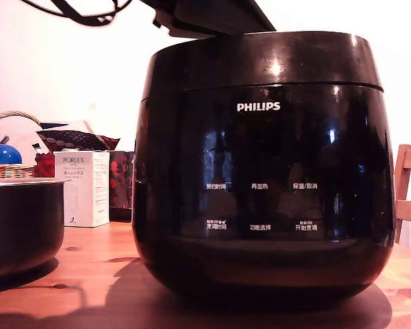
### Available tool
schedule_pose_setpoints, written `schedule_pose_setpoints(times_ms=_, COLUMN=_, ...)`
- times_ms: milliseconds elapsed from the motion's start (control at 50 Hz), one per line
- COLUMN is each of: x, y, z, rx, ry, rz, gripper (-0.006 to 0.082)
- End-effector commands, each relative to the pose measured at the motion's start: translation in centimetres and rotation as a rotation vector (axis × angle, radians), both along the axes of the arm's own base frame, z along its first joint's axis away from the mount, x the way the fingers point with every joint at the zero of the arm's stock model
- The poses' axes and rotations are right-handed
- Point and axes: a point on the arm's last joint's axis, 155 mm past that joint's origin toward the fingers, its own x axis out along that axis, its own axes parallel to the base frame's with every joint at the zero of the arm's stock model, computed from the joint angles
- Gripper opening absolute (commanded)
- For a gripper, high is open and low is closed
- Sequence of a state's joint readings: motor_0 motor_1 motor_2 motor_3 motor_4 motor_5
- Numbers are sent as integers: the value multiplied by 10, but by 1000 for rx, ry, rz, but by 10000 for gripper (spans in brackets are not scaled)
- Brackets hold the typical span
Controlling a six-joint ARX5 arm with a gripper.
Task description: Open the rice cooker by pressing the large metal button on the top of its lid with medium force
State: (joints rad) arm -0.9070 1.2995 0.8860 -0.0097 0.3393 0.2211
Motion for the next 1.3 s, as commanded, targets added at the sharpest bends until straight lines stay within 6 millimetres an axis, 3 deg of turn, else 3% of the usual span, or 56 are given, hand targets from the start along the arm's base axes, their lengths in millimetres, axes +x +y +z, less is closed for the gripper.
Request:
schedule_pose_setpoints(times_ms=0, x=10, y=6, z=-23, rx=35, ry=25, rz=37, gripper=-24)
schedule_pose_setpoints(times_ms=360, x=14, y=7, z=-19, rx=24, ry=17, rz=45, gripper=-24)
schedule_pose_setpoints(times_ms=760, x=7, y=17, z=-44, rx=115, ry=86, rz=47, gripper=-24)
schedule_pose_setpoints(times_ms=1280, x=13, y=31, z=-84, rx=252, ry=129, rz=100, gripper=-24)
